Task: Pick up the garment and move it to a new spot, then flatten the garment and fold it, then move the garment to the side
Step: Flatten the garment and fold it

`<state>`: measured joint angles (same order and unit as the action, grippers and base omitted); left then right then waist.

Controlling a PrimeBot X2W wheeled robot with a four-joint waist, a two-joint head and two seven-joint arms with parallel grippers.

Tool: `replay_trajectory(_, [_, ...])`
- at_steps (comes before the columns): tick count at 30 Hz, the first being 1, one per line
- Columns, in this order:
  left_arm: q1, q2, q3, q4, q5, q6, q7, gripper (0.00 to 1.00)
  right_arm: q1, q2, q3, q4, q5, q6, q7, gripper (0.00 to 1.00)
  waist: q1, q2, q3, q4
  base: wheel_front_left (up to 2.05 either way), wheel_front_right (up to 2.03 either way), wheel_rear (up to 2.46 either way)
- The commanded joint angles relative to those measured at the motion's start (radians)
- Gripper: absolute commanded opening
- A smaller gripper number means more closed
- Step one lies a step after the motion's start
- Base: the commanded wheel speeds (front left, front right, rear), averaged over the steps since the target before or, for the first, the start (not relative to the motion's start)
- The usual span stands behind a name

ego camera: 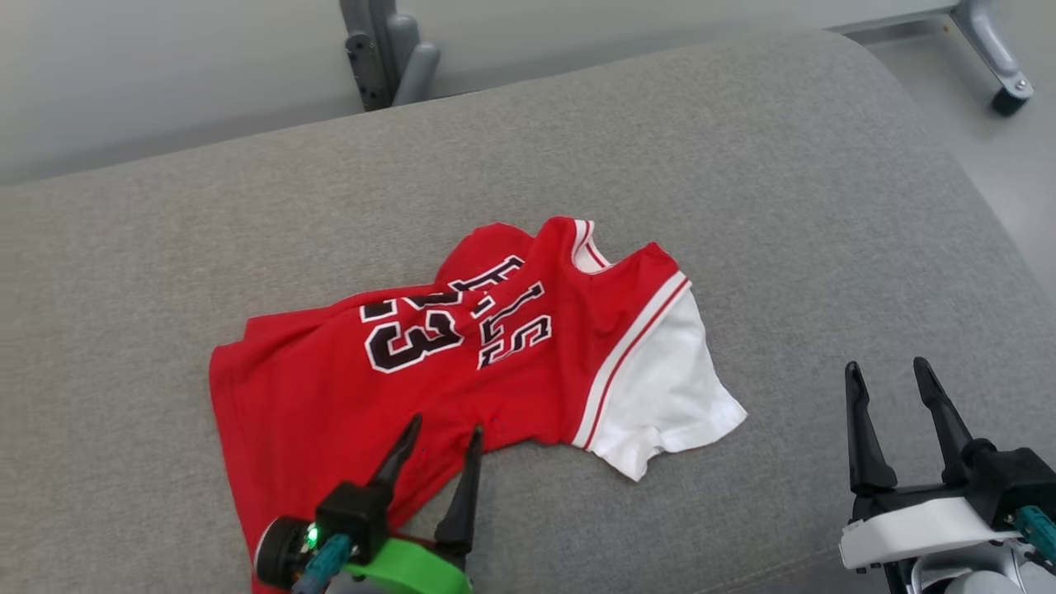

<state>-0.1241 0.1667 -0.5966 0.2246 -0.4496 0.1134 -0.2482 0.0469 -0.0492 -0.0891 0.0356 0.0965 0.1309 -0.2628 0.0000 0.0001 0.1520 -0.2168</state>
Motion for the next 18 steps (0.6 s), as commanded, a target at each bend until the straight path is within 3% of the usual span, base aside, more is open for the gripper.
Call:
replay_trajectory(1, [0.041, 0.021, 0.023, -0.015, -0.002, 0.017, -0.010, 1.00, 0.021, -0.003, -0.004, -0.003, -0.010, 0.000, -0.003, 1.00, 0.0000, -0.0001, -0.066, 0.082, 0.00, 0.00, 0.00])
replay_trajectory(6, [0.113, 0.047, 0.083, -0.043, -0.020, 0.028, -0.017, 1.00, 0.045, -0.003, -0.006, 0.004, -0.020, 0.000, -0.003, 1.00, 0.0000, -0.0001, -0.095, 0.143, 0.00, 0.00, 0.00])
replay_trajectory(14, [0.207, 0.082, 0.224, -0.064, -0.001, -0.001, -0.016, 1.00, 0.084, -0.003, -0.015, 0.028, -0.029, 0.000, -0.003, 1.00, 0.0000, -0.0001, -0.148, 0.232, 0.00, 0.00, 0.00])
replay_trajectory(18, [0.249, 0.073, 0.307, -0.062, 0.006, -0.027, -0.016, 1.00, 0.093, -0.003, -0.014, 0.043, -0.030, 0.000, -0.003, 1.00, 0.0000, -0.0001, -0.163, 0.248, 0.00, 0.00, 0.00])
